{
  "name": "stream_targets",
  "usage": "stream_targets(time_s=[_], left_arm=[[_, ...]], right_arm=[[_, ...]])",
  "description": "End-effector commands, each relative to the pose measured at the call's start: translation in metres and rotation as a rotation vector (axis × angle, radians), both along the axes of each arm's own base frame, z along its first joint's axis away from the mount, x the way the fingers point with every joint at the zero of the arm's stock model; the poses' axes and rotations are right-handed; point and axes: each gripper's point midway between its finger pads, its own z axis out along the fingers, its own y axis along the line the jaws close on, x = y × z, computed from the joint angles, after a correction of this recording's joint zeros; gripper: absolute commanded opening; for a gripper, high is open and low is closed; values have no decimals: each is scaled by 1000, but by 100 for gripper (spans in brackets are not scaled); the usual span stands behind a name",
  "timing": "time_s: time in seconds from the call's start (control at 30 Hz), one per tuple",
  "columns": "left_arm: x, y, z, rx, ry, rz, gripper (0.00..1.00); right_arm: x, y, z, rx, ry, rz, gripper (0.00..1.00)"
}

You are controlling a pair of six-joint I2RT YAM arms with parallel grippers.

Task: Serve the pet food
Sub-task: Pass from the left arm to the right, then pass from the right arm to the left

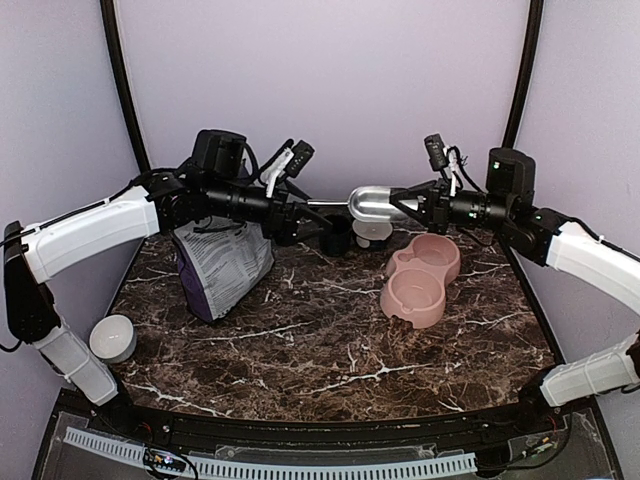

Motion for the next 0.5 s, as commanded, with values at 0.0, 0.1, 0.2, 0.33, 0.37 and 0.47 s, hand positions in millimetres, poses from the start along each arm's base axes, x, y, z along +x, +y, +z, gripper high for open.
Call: stream_targets(time_s=[0.0,0.1,0.2,0.33,0.37,0.47], left_arm=[[-34,-8,58,-195,-33,-206,84],[-38,-7,68,-233,-40,-228,83],[-36,-7,71,-249,-38,-225,80],[-36,-9,77,-285,-30,-226,72],[-36,-8,78,-294,-30,-226,70],[-34,-8,82,-312,-32,-211,64]], right_arm=[[-12,3,42,110,-131,76,0],[-17,7,47,133,-126,121,0],[-18,9,49,143,-114,140,0],[-13,9,48,151,-93,120,0],[-12,10,48,153,-87,120,0],[-11,12,44,156,-65,127,0]])
